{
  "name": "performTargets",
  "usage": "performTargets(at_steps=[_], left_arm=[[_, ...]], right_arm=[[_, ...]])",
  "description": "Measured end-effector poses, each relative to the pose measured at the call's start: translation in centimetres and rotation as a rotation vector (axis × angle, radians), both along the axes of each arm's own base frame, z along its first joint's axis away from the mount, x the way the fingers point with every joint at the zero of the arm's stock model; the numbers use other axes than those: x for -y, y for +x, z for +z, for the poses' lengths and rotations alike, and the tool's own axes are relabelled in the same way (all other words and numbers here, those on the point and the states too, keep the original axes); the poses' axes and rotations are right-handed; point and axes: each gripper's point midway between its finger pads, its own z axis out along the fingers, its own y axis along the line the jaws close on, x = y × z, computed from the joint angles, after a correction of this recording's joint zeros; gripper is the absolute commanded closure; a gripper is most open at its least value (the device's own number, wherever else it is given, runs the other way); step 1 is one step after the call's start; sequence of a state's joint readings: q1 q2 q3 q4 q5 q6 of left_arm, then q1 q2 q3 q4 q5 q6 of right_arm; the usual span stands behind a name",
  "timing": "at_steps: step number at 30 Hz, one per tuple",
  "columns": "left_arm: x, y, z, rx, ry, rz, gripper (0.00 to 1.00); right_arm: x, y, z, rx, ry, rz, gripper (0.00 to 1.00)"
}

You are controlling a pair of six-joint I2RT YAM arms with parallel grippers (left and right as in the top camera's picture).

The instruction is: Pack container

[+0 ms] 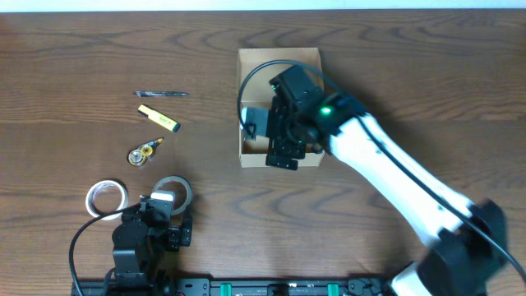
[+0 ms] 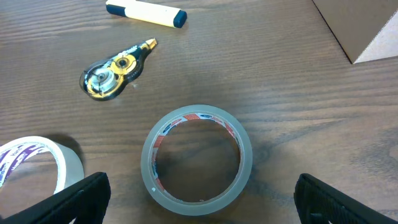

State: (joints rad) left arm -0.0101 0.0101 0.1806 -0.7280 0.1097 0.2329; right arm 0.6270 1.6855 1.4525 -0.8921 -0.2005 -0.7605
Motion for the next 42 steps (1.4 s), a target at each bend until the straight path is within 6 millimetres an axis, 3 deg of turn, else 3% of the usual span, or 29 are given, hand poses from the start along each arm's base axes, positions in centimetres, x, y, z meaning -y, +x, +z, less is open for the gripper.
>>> performTargets(at_steps=[2,8,12,19,25,28,31,36,42], left_arm=[[0.0,0.0,0.0,0.0,0.0,0.0,0.04],[0.0,0.0,0.0,0.0,0.0,0.0,0.05],[0.0,0.0,0.0,0.0,0.0,0.0,0.05],[0.0,0.0,0.0,0.0,0.0,0.0,0.05],[0.0,0.0,0.0,0.0,0.0,0.0,0.05],[0.0,0.0,0.0,0.0,0.0,0.0,0.05],[0.0,0.0,0.0,0.0,0.0,0.0,0.05],[0.0,0.0,0.0,0.0,0.0,0.0,0.05],[0.0,0.0,0.0,0.0,0.0,0.0,0.05]], right_arm=[[0.3,-0.5,3.1,0.024,0.066,-0.071,0.01],[2.8,-3.6,8.9,0.072,0.178,-0.182,0.01],[5.2,-6.4,9.6,0.113,0.251,-0.248,0.01],[11.2,-11.4,7.9,0.183,0.377,-0.467,0.01],[15.1,-15.1,10.6,0.275,0.543,-0.576,0.01],[16.9,-16.1,9.0,0.261,0.482,-0.626,0.01],[17.3,-16.1,7.3,0.249,0.433,-0.641,0.01],[17.4,-14.9,3.2,0.232,0.38,-0.686,0.01],[19.6,-13.4,-2.5,0.271,0.362,-0.811,0.01]])
